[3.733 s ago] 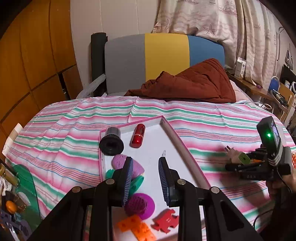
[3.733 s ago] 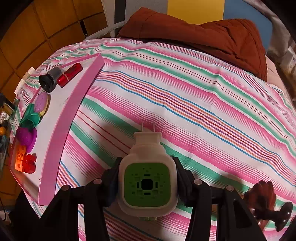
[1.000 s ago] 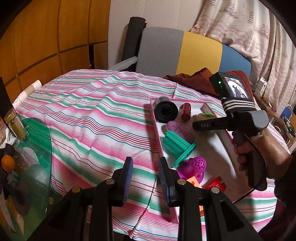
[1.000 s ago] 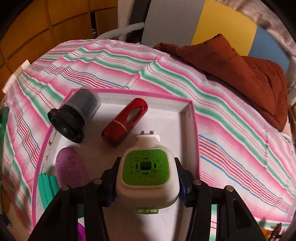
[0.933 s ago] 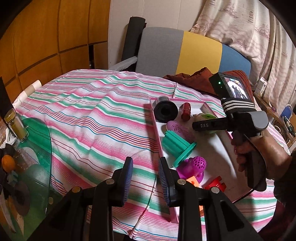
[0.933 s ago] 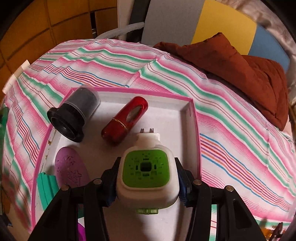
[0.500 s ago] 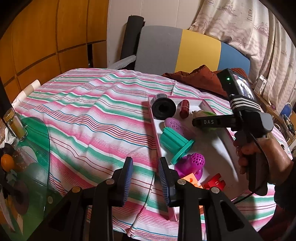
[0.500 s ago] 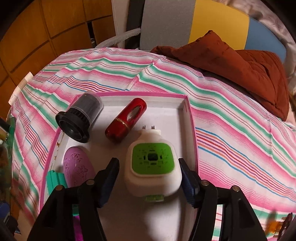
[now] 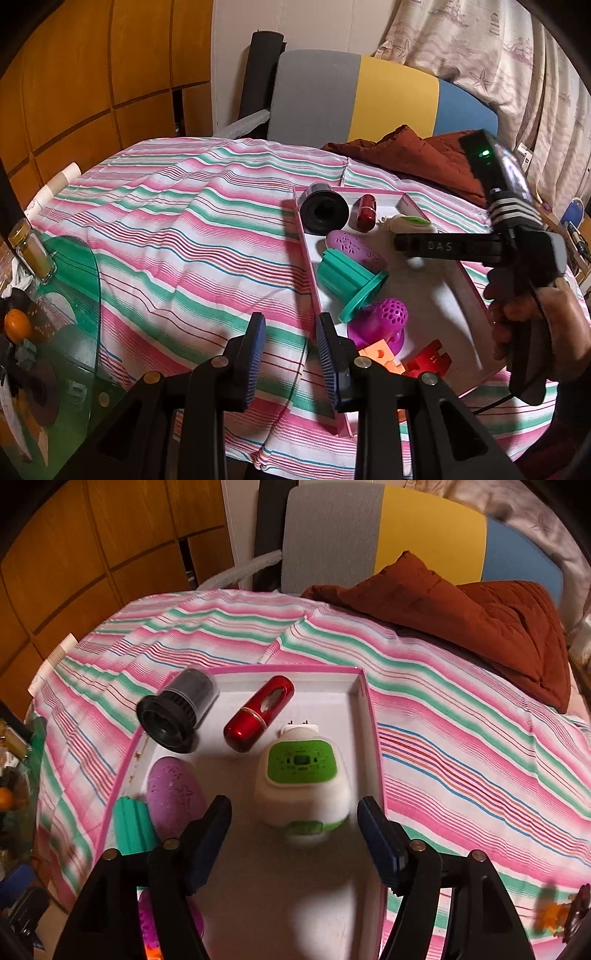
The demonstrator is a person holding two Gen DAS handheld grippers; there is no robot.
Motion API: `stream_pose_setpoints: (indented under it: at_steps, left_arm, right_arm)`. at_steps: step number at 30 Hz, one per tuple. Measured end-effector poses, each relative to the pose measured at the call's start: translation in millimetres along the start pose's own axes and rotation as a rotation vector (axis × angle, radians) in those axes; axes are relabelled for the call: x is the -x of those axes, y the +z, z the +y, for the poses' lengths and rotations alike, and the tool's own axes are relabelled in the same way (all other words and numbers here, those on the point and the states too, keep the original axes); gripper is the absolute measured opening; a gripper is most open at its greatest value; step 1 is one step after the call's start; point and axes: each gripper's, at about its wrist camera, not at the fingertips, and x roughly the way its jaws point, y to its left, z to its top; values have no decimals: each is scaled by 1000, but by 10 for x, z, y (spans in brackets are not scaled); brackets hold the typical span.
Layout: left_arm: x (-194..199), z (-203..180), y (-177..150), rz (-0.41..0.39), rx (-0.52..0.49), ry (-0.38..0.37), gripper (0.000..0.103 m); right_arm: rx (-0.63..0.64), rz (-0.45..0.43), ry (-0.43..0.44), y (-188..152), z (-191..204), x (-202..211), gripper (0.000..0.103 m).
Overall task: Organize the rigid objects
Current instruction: 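Lower the white bottle into the tray and open the right gripper, then move the right gripper to the brown spiky brush and yellow plastic piece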
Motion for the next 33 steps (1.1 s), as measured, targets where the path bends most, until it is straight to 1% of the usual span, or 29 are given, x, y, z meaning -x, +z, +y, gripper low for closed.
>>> stream_pose_setpoints:
  at_steps: [7, 10, 13, 18, 25, 30, 33]
  left_arm:
    - [25, -107, 15, -1, -35, 5, 28]
    - [52, -154, 18, -6, -51, 6, 28]
    - [81, -196, 28, -13, -68, 6, 28]
    - [119, -278, 37, -19, -93, -2, 28]
    - [159, -402, 42, -26, -124, -22, 28]
    - [171, -500, 30, -26, -150, -33, 28]
    - [180, -549, 31, -27, -162, -40, 28]
  right_arm:
    - [1, -50, 21, -113, -4, 271, 75]
    - [0, -68, 23, -179, -65, 380, 75]
    - [-7, -84, 21, -248, -163, 497, 75]
    - [-38, -124, -9, -372, -433, 749, 75]
    - [-117, -181, -99, -535, -987, 1148, 75]
    - [-210, -221, -175, -662, -1447, 1452, 75]
    - [-267, -244, -247, -741, -1743, 1635, 75]
